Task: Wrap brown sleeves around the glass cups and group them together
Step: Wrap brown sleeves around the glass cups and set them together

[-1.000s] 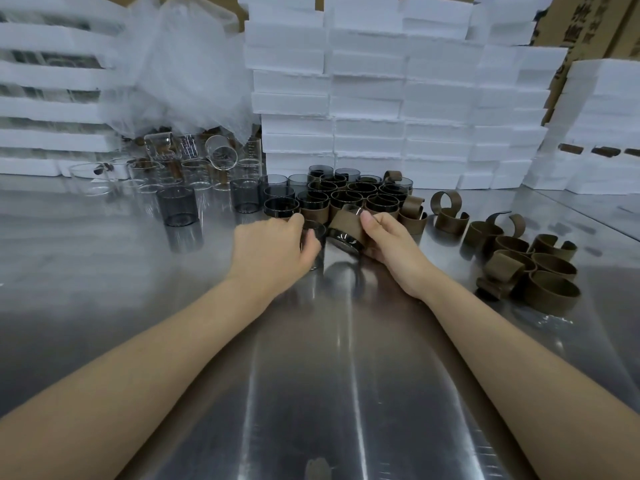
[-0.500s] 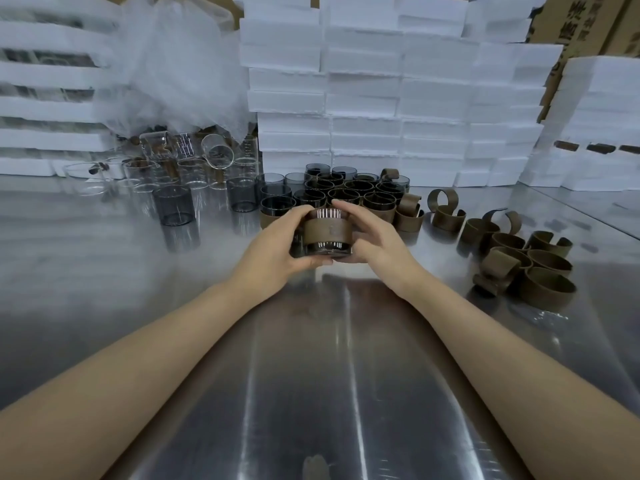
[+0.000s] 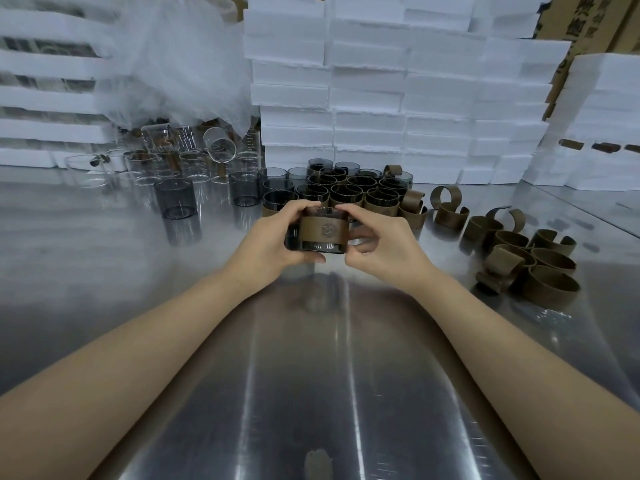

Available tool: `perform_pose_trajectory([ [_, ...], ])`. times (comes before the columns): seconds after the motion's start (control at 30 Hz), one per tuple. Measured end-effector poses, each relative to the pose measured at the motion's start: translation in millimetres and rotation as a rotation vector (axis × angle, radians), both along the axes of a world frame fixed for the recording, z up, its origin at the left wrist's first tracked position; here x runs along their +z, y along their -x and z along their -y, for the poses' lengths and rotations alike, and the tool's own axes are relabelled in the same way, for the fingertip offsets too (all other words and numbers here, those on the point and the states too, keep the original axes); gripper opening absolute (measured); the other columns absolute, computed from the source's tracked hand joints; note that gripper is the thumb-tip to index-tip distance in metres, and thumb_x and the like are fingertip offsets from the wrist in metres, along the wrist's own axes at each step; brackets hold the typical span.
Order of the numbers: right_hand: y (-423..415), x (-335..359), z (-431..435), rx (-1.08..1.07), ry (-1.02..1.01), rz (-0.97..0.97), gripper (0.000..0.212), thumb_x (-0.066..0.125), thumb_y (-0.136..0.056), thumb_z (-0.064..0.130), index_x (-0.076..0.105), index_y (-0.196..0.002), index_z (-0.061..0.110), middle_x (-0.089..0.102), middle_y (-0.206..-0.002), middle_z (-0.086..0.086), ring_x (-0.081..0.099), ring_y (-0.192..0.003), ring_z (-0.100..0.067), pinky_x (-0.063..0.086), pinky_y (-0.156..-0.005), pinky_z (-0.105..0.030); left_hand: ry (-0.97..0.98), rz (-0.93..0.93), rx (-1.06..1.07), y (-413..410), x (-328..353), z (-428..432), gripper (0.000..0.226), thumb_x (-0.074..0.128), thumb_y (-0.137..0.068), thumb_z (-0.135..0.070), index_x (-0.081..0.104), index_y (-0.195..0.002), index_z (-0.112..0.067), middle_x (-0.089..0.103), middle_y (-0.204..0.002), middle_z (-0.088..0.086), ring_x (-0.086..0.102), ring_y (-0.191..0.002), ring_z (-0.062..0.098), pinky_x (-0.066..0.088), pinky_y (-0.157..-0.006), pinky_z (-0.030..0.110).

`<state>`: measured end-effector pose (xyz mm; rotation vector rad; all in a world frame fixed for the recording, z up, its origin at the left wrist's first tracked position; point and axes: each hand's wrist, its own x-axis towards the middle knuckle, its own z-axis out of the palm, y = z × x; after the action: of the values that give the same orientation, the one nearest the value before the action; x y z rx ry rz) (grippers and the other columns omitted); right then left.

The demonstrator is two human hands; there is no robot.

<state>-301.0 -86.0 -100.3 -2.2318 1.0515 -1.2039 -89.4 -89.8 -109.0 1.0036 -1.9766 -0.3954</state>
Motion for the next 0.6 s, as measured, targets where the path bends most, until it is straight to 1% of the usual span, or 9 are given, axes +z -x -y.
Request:
perform_pose_trajectory([
  [0.07, -1.2, 1.5, -1.3, -0.021, 0.015, -0.023, 0.06, 0.06, -0.074, -0.001, 0.06, -0.129, 0.023, 0.063, -0.097, 0.022, 0.066, -0.088, 0.007, 0.048, -0.074, -0.005, 0.006, 0.009, 0.001, 0.0, 0.7, -0.8, 0.08, 0.089, -0.064, -0.021, 0.05, -0.134, -0.021, 0.062, -0.119, -0.015, 0.052, -0.106, -0.019, 0.036, -0.093, 0.003],
  [0.13, -1.9, 2.7, -2.9, -0.025, 0.03, -0.034, 0.06, 0.06, -0.074, -0.002, 0.06, -0.128, 0.023, 0.063, -0.097, 0.022, 0.064, -0.087, 0.01, 0.047, -0.074, -0.004, 0.004, 0.011, -0.001, 0.1, 1.4, -2.0, 0.081, 0.089, -0.064, -0.02, 0.05, -0.135, -0.019, 0.062, -0.12, -0.012, 0.053, -0.105, -0.017, 0.036, -0.094, 0.003],
  [0.2, -2.3, 3.8, -3.8, -0.016, 0.027, -0.022, 0.059, 0.06, -0.074, -0.002, 0.06, -0.125, 0.029, 0.063, -0.098, 0.022, 0.064, -0.087, 0.009, 0.048, -0.074, -0.005, 0.003, 0.006, 0.0, -0.1, 1.5, -2.5, 0.08, 0.089, -0.064, -0.02, 0.05, -0.134, -0.018, 0.062, -0.118, -0.012, 0.053, -0.105, -0.017, 0.036, -0.092, 0.003],
  [0.27, -2.7, 3.4, -3.2, 0.01, -0.034, 0.044, 0.059, 0.06, -0.075, -0.002, 0.058, -0.123, 0.033, 0.064, -0.105, 0.016, 0.065, -0.093, 0.005, 0.051, -0.076, -0.01, 0.001, -0.003, 0.01, 0.2, 1.6, -2.5, 0.076, 0.09, -0.064, -0.019, 0.052, -0.13, -0.018, 0.063, -0.116, -0.013, 0.054, -0.104, -0.017, 0.036, -0.09, 0.002],
  [0.37, -3.5, 0.2, -3.1, 0.089, -0.154, 0.11, 0.064, 0.069, -0.074, 0.009, 0.052, -0.13, 0.034, 0.059, -0.124, 0.006, 0.063, -0.108, -0.006, 0.054, -0.088, -0.023, -0.003, 0.002, 0.035, 1.4, 2.1, -2.3, 0.073, 0.09, -0.064, -0.017, 0.054, -0.127, -0.018, 0.062, -0.118, -0.011, 0.056, -0.106, -0.003, 0.037, -0.09, 0.003],
  [0.4, -4.1, -1.3, -3.2, 0.111, -0.161, 0.098, 0.066, 0.075, -0.073, 0.011, 0.051, -0.128, 0.037, 0.057, -0.125, 0.008, 0.061, -0.111, -0.009, 0.054, -0.09, -0.026, -0.001, 0.011, 0.04, 1.7, 2.1, -2.7, 0.072, 0.089, -0.065, -0.017, 0.054, -0.128, -0.018, 0.062, -0.119, -0.009, 0.056, -0.108, 0.0, 0.037, -0.09, 0.004],
  [0.47, -5.7, -3.3, -2.8, 0.108, -0.157, 0.092, 0.065, 0.082, -0.071, 0.011, 0.051, -0.12, 0.04, 0.058, -0.119, 0.011, 0.062, -0.109, -0.01, 0.055, -0.089, -0.027, 0.006, 0.025, 0.044, 2.6, 1.4, -3.3, 0.072, 0.089, -0.066, -0.018, 0.054, -0.13, -0.018, 0.062, -0.123, -0.006, 0.055, -0.109, -0.002, 0.036, -0.09, 0.003],
  [0.53, -5.9, -4.0, -1.0, 0.062, -0.141, 0.127, 0.059, 0.082, -0.069, 0.011, 0.053, -0.115, 0.036, 0.061, -0.112, 0.012, 0.064, -0.099, -0.008, 0.055, -0.084, -0.025, 0.012, 0.027, 0.052, 4.9, 1.6, -3.9, 0.08, 0.089, -0.067, -0.019, 0.05, -0.137, -0.019, 0.058, -0.131, -0.007, 0.049, -0.114, -0.007, 0.032, -0.095, 0.001],
  [0.6, -4.6, -4.0, 2.3, -0.018, -0.104, 0.152, 0.056, 0.081, -0.069, 0.012, 0.054, -0.115, 0.028, 0.062, -0.111, 0.01, 0.064, -0.097, -0.007, 0.055, -0.081, -0.023, 0.031, 0.076, 0.092, 7.6, 2.8, -3.9, 0.09, 0.088, -0.067, -0.022, 0.042, -0.145, -0.018, 0.045, -0.145, -0.008, 0.036, -0.131, -0.003, 0.024, -0.109, 0.008],
])
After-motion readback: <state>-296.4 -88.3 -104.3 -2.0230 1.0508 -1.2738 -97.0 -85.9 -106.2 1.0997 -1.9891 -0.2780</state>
